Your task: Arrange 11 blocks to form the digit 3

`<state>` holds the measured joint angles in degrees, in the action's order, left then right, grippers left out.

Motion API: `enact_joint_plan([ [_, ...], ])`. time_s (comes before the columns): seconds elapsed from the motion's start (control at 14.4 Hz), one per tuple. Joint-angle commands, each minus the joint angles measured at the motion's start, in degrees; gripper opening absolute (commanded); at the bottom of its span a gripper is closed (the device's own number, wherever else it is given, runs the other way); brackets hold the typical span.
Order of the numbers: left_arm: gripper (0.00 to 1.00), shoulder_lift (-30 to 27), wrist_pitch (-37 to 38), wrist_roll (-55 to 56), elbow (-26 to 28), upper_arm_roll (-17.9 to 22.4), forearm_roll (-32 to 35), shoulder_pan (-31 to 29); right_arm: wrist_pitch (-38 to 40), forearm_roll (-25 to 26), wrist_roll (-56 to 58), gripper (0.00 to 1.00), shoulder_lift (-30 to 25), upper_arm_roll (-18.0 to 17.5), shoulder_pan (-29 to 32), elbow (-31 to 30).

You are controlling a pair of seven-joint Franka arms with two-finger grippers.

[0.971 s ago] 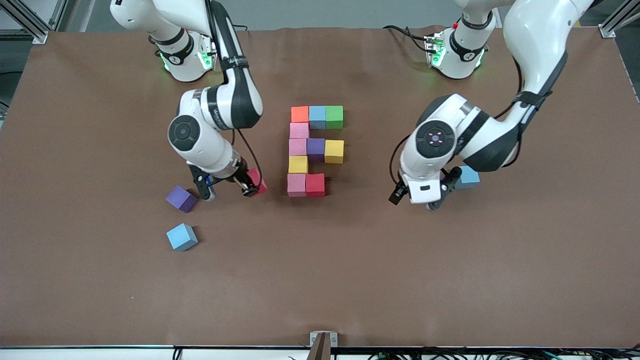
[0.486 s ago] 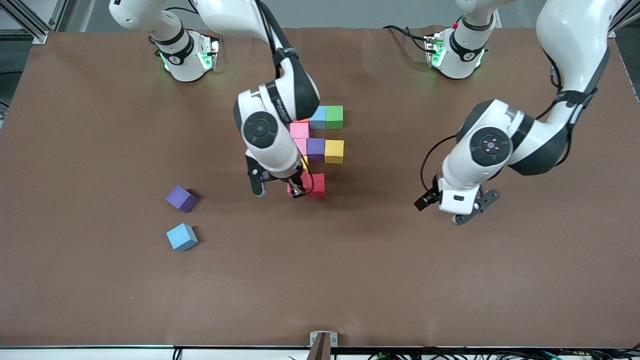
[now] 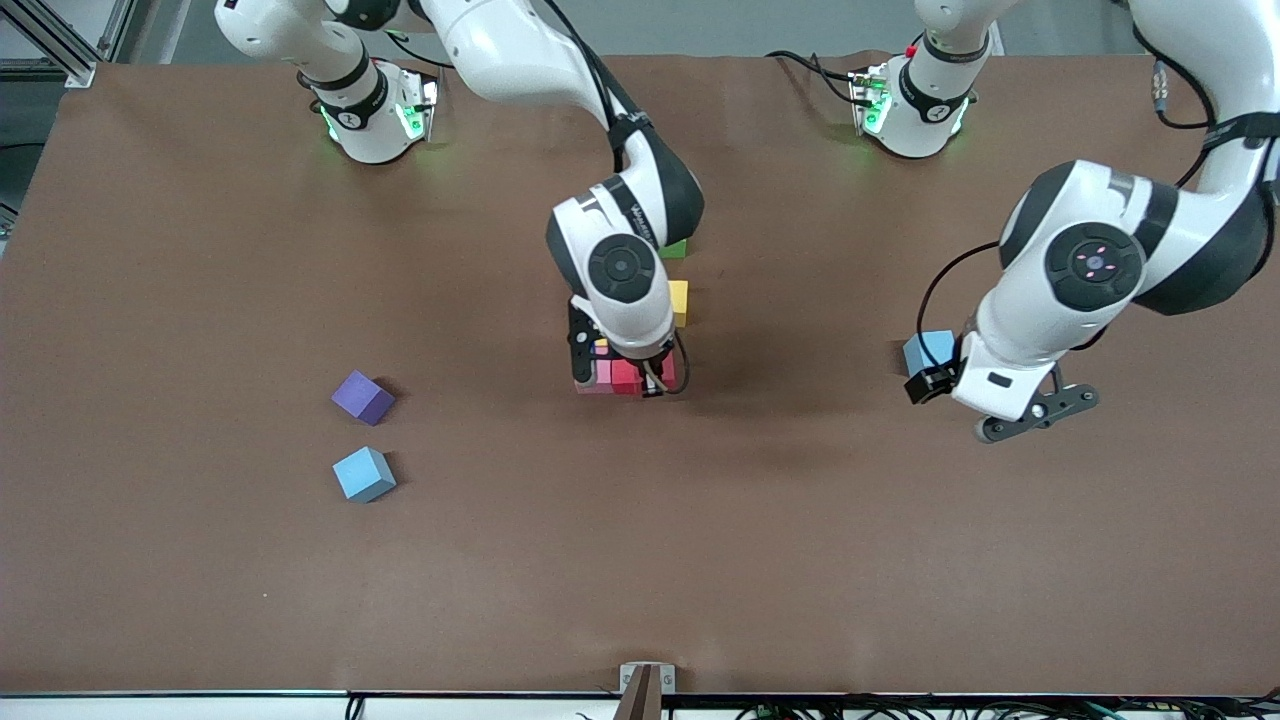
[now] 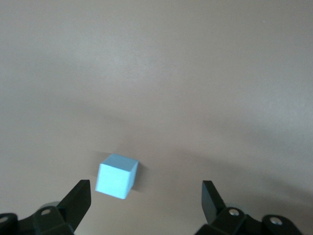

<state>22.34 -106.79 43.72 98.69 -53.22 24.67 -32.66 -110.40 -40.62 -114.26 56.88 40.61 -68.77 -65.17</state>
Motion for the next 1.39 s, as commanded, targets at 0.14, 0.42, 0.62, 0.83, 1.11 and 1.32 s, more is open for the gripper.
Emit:
enact_joint_plan([
  [0.14, 1.00, -5.4, 12.4, -15.7, -4.3, -4.4, -7.9, -8.1, -0.7, 0.6, -6.1, 0.01, 3.2, -0.6, 0.8, 5.2],
  [0.42, 1.00, -12.1, 21.2, -31.1, -9.6, 6.5, -17.2, -5.1, 2.4, 0.6, -6.1, 0.01, 2.9, -0.6, 2.7, 7.2],
  [0.62, 1.00, -19.3, 21.3, -37.5, -8.8, 25.0, -25.9, 5.5, 1.8, 0.5, -7.9, 0.01, 2.5, -0.6, 2.3, 7.4],
  [0.83, 1.00, -23.1, 22.5, -40.5, -8.3, 39.4, -27.5, 17.0, 1.1, 0.5, -11.2, 0.01, 2.7, -1.2, 1.7, 8.8],
  [1.11, 1.00, -25.0, 21.8, -40.4, -8.9, 50.1, -27.8, 27.5, -1.4, 0.8, -12.2, 0.01, 3.2, -2.9, 0.6, 8.1],
  [1.32, 1.00, -25.0, 21.7, -40.4, -11.1, 53.8, -27.6, 31.2, -2.3, 1.1, -11.8, 0.01, 3.4, -3.5, 0.0, 5.8],
])
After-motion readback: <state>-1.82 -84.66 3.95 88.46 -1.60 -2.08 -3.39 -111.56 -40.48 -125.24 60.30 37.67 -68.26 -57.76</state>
